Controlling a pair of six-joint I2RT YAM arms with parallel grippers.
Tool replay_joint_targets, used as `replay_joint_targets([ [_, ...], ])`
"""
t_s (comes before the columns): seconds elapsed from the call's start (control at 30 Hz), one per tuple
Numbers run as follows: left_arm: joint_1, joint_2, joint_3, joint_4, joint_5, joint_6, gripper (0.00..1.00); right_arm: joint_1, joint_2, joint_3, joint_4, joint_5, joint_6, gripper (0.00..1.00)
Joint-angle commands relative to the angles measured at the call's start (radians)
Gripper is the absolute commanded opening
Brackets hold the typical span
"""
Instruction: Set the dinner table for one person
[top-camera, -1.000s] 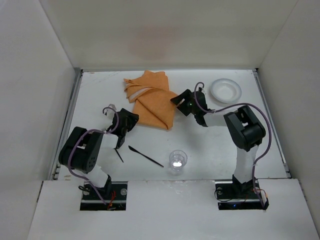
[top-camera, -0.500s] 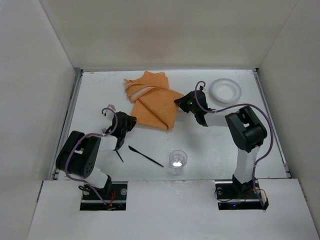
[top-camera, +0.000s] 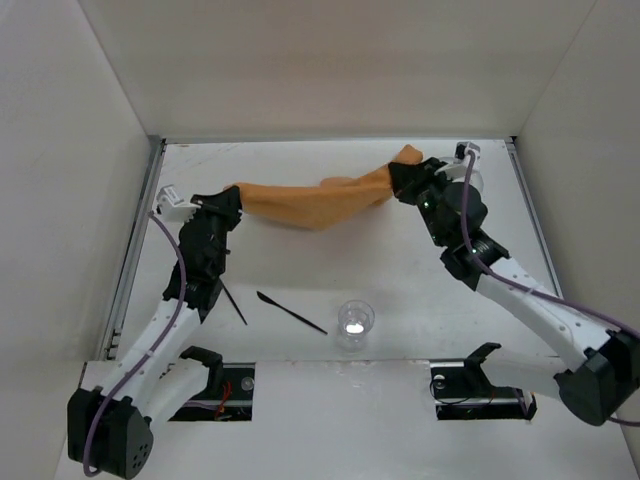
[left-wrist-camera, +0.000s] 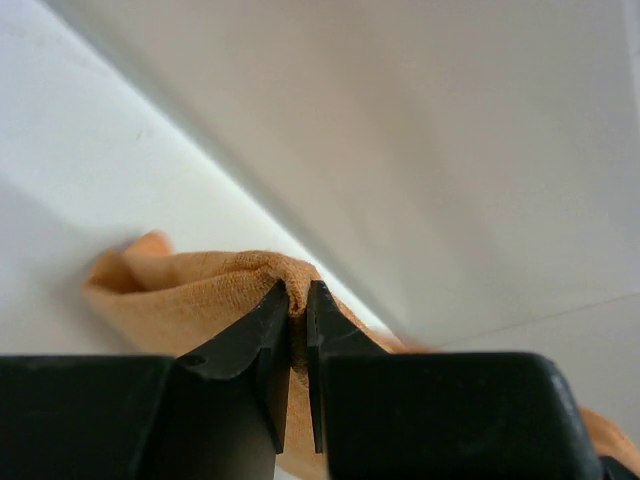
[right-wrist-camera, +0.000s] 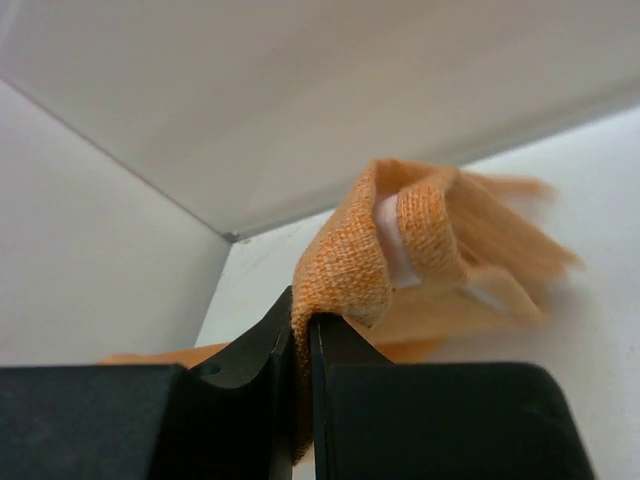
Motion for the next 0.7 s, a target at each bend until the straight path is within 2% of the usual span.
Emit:
replay_joint_targets([
  [0.0,-0.011,-0.027,0.124,0.016,-0.102,0.099,0.02,0.023,-0.059,0.12,-0.08,0.105,-0.158,0.1],
  [0.1,-0.003,0.053,0.21,0.019,-0.107,0.127,0.02,0.012,-0.001,0.177,-0.108,0.079,-0.158,0.1],
  [0.2,0.047,0.203,0.333,0.022,-0.081,0.13,0.02,-0.041,0.12,0.282,-0.116,0.021,-0.151,0.09],
  [0.3,0.104,0.385,0.518,0.007,-0.026,0.133,0.01,-0.107,0.283,0.472,-0.151,-0.073,-0.138,0.09],
  [0.43,0.16,0.567,0.839,-0.125,0.043,0.119,0.0,-0.18,0.475,0.813,-0.279,-0.167,-0.092,0.07],
  [0.5,0.167,0.573,0.93,-0.154,0.056,0.121,0.0,-0.187,0.492,0.911,-0.301,-0.19,-0.077,0.07],
  [0.57,0.167,0.543,0.961,-0.156,0.054,0.138,0.01,-0.187,0.47,0.942,-0.286,-0.194,-0.089,0.07],
  [0.67,0.163,0.457,0.865,-0.127,0.054,0.15,0.01,-0.184,0.428,0.881,-0.268,-0.194,-0.117,0.08],
])
